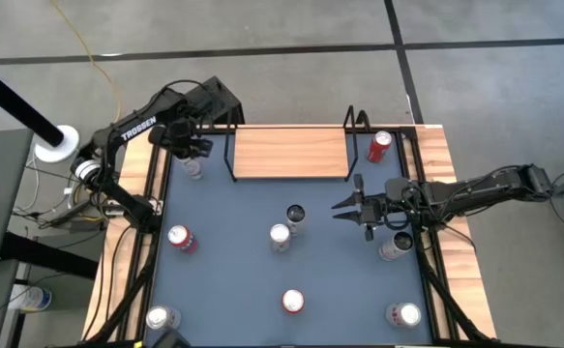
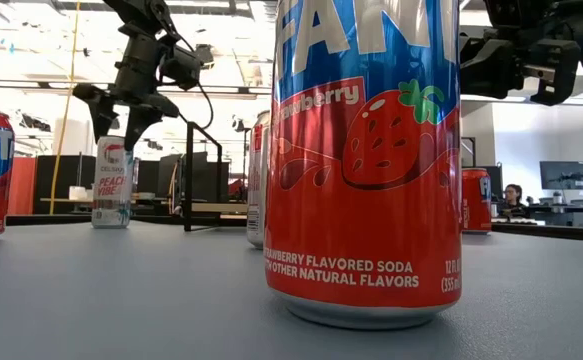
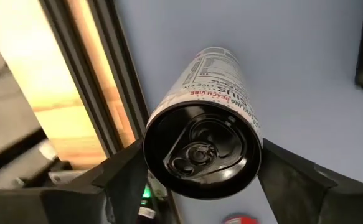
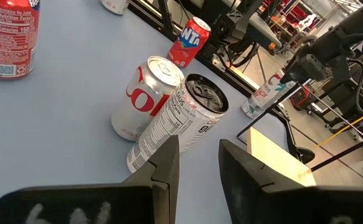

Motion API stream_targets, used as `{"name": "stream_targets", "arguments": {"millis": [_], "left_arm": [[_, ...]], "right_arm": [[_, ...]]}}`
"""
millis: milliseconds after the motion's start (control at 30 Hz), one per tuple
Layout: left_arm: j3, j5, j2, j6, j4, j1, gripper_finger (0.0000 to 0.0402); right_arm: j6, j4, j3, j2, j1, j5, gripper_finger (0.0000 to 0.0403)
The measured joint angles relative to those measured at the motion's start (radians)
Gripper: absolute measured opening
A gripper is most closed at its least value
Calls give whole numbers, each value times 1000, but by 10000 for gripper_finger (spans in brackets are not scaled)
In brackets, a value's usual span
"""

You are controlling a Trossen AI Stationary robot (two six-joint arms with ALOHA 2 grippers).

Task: Place canned beverage on shelf
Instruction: Put the top white-pink soda can on the shelf

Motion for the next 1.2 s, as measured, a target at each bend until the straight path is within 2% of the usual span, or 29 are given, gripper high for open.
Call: {"name": "stream_targets", "arguments": {"millis": [133, 333, 933, 1200], "left_arm": [[-2, -7, 3, 146, 4, -18, 290], [-2, -64, 3, 201, 4, -32, 310], [13, -79, 2, 474, 2, -69, 313], [13, -101, 2, 549, -16, -101, 313]], "right_arm": [[0, -1, 0, 0, 0, 0, 111], [0, -1, 0, 0, 0, 0, 111], [0, -3, 0, 0, 0, 0, 111], [0, -5, 0, 0, 0, 0, 111]]}}
